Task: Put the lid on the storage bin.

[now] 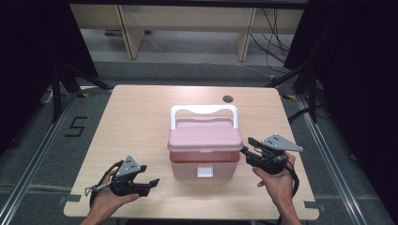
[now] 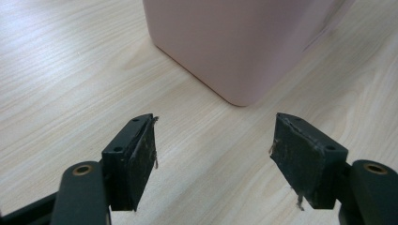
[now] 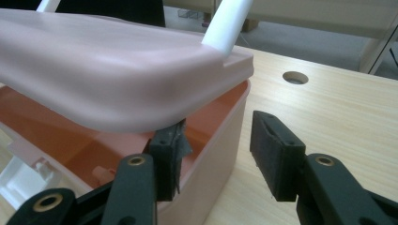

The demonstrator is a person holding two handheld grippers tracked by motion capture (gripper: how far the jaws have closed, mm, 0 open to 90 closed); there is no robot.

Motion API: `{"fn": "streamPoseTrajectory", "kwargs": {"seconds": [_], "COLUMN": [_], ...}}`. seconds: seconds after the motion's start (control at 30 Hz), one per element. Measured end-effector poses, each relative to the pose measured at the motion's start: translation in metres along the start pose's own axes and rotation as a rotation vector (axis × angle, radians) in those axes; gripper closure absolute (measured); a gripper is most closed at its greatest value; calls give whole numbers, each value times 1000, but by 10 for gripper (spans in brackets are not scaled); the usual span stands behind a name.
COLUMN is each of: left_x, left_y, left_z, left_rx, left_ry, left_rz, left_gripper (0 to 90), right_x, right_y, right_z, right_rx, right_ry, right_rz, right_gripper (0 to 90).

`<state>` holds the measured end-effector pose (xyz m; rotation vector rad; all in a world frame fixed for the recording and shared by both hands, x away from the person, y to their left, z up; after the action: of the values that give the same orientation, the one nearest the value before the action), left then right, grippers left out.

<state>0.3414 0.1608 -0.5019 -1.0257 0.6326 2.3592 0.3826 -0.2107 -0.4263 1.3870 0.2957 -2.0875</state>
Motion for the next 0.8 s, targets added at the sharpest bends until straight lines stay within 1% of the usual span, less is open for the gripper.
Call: {"fn": "streamPoseTrajectory", "kwargs": {"seconds": [0.03,0.1,0.13,0.17,0.2,0.23,0.27,0.3,0.33,0.37,0.4,0.47,0.5,0.53,0.57,0.6,0.63,0.67,0.7,0.73,0.77,0.8], "left_x": [0,1,1,1,1,1,1,1,1,1,2,2,2,2,2,2,2,3,3,4,4,4], "left_y": [0,-1,-1,-1,-1,-1,-1,-1,1,0,-1,-2,-2,-2,-2,-3,-3,-3,-2,-2,-2,-2], "left_z": [0,0,0,1,1,2,2,2,0,0,2,2,2,3,3,3,3,2,2,2,2,1], "left_rx": [-3,-2,-1,-3,-7,-3,-4,-4,-1,3,-1,-4,-4,-6,-7,-10,-5,-9,-10,-7,-7,-9], "left_ry": [-6,-6,-7,-3,-2,-4,-3,-4,16,21,-1,-1,0,-2,-3,-2,-5,-10,-5,-13,-13,-7], "left_rz": [0,-3,-1,1,-2,0,0,3,27,26,5,5,6,3,1,-1,4,-5,3,4,4,11], "left_gripper": [300,300,300,300,300,300,300,300,300,300,300,300,300,300,300,300,300,300,300,300,300,300], "right_x": [1,1,3,4,7,8,9,11,12,13,13,14,15,15,16,17,18,19,20,20,20,22], "right_y": [0,0,2,3,2,3,2,2,2,2,2,-1,3,1,4,4,2,6,5,2,2,4], "right_z": [0,0,0,1,1,0,0,-1,0,-1,0,1,2,3,5,6,6,6,7,8,8,8], "right_rx": [-10,-6,2,14,3,9,6,-5,-2,0,-1,-14,-1,-18,-3,6,-8,7,-18,-29,-29,-13], "right_ry": [-3,-3,-9,-1,-16,-9,-20,-18,-33,-25,-36,-35,-34,-42,-36,-37,-46,-25,-22,-26,-26,-31], "right_rz": [-3,0,12,10,4,12,-1,3,14,10,10,-32,-5,-34,-12,-15,-52,-18,-51,-88,-88,-54], "right_gripper": [539,530,517,507,507,506,507,505,500,498,497,490,488,484,479,479,477,476,475,473,473,471]}}
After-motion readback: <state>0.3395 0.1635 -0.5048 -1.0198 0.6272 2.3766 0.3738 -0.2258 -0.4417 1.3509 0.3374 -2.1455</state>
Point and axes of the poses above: each handheld gripper's, and its own axes: z roughly backward along the jaws, x roughly out of its underside, y roughly to its right, the point moved 5 cm from there along -z, roughly forward along the jaws, and after that the axes turned 12 degrees about z, right-handed, at the moved point
